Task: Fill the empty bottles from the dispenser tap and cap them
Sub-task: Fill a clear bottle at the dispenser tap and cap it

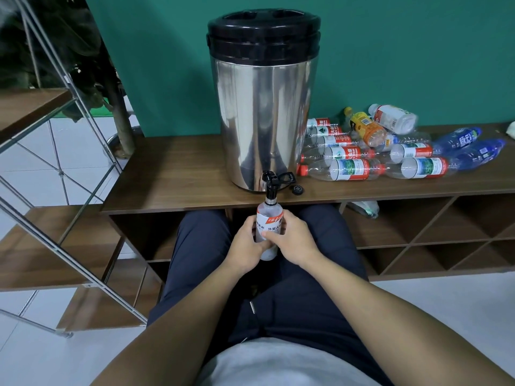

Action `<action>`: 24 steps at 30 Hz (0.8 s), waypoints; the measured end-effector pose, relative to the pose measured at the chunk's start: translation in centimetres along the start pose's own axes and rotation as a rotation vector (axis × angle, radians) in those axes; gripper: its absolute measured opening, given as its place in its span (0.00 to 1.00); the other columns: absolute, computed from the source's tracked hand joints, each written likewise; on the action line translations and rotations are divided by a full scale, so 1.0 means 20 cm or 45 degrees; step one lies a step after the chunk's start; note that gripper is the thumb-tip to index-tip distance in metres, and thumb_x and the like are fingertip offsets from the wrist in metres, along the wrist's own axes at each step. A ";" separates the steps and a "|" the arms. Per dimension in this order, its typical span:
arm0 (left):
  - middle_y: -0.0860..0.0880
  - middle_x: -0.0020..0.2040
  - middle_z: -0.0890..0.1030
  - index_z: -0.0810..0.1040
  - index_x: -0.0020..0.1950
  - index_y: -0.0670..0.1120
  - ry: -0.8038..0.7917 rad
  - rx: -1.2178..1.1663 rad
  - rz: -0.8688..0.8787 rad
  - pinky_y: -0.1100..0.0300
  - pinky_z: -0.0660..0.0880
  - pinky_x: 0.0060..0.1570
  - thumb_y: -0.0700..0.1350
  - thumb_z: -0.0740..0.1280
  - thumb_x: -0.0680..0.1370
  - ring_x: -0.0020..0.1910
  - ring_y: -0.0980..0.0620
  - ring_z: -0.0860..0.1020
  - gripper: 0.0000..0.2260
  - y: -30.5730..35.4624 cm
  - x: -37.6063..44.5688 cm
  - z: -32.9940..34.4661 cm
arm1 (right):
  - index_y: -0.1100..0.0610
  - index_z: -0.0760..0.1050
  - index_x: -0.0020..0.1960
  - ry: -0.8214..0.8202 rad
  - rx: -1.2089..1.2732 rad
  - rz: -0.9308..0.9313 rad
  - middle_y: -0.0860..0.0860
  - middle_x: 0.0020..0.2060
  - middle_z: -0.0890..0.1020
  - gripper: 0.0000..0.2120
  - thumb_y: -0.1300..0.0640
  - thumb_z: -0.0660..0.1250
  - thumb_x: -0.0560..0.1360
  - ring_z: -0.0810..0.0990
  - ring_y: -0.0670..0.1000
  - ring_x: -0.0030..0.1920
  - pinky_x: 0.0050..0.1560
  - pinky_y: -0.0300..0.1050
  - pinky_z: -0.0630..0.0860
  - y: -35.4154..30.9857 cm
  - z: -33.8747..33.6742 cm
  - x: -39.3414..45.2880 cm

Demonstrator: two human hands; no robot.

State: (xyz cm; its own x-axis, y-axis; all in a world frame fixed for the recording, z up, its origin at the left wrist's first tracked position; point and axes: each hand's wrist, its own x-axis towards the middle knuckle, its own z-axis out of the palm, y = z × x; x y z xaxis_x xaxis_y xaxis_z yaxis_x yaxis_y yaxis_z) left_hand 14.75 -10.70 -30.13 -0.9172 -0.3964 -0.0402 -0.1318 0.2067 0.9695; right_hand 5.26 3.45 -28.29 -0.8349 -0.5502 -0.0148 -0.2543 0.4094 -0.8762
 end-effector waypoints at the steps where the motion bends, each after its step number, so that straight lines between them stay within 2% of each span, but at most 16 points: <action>1: 0.59 0.63 0.86 0.77 0.74 0.55 0.014 0.001 0.006 0.57 0.81 0.65 0.40 0.80 0.79 0.62 0.61 0.84 0.27 0.00 0.00 0.00 | 0.48 0.80 0.68 0.008 0.010 -0.007 0.42 0.55 0.88 0.24 0.54 0.83 0.75 0.87 0.40 0.56 0.60 0.45 0.85 0.00 0.00 0.00; 5: 0.60 0.63 0.87 0.78 0.75 0.54 0.032 -0.018 0.018 0.58 0.81 0.65 0.40 0.80 0.80 0.62 0.62 0.84 0.26 0.01 -0.01 0.01 | 0.49 0.80 0.70 -0.007 0.067 -0.039 0.42 0.56 0.89 0.23 0.55 0.82 0.77 0.87 0.40 0.56 0.62 0.46 0.85 0.00 0.00 -0.01; 10: 0.58 0.62 0.87 0.78 0.74 0.53 0.044 -0.031 0.017 0.65 0.80 0.60 0.38 0.79 0.80 0.62 0.63 0.84 0.25 0.02 -0.02 0.01 | 0.49 0.79 0.73 -0.035 0.083 -0.066 0.42 0.58 0.89 0.24 0.55 0.80 0.79 0.87 0.40 0.58 0.65 0.48 0.85 0.01 0.00 -0.01; 16: 0.59 0.63 0.87 0.78 0.75 0.56 0.032 -0.003 0.024 0.51 0.81 0.68 0.40 0.80 0.80 0.63 0.60 0.84 0.26 0.01 -0.02 0.00 | 0.50 0.79 0.71 -0.023 0.042 -0.078 0.42 0.56 0.89 0.24 0.56 0.81 0.77 0.88 0.41 0.57 0.63 0.50 0.85 0.04 0.01 -0.01; 24: 0.59 0.64 0.86 0.78 0.76 0.55 0.014 0.025 0.024 0.48 0.81 0.71 0.40 0.79 0.80 0.65 0.60 0.83 0.26 0.00 -0.02 0.00 | 0.48 0.78 0.72 -0.019 0.007 -0.066 0.42 0.57 0.89 0.24 0.54 0.80 0.78 0.87 0.40 0.57 0.62 0.50 0.86 0.06 0.02 -0.01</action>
State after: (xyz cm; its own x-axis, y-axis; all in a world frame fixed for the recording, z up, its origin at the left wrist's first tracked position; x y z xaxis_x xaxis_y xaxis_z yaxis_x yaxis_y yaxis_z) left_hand 15.14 -10.54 -30.08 -0.9155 -0.4019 -0.0193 -0.1222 0.2318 0.9651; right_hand 5.34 3.70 -29.47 -0.8134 -0.5812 0.0239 -0.2942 0.3757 -0.8788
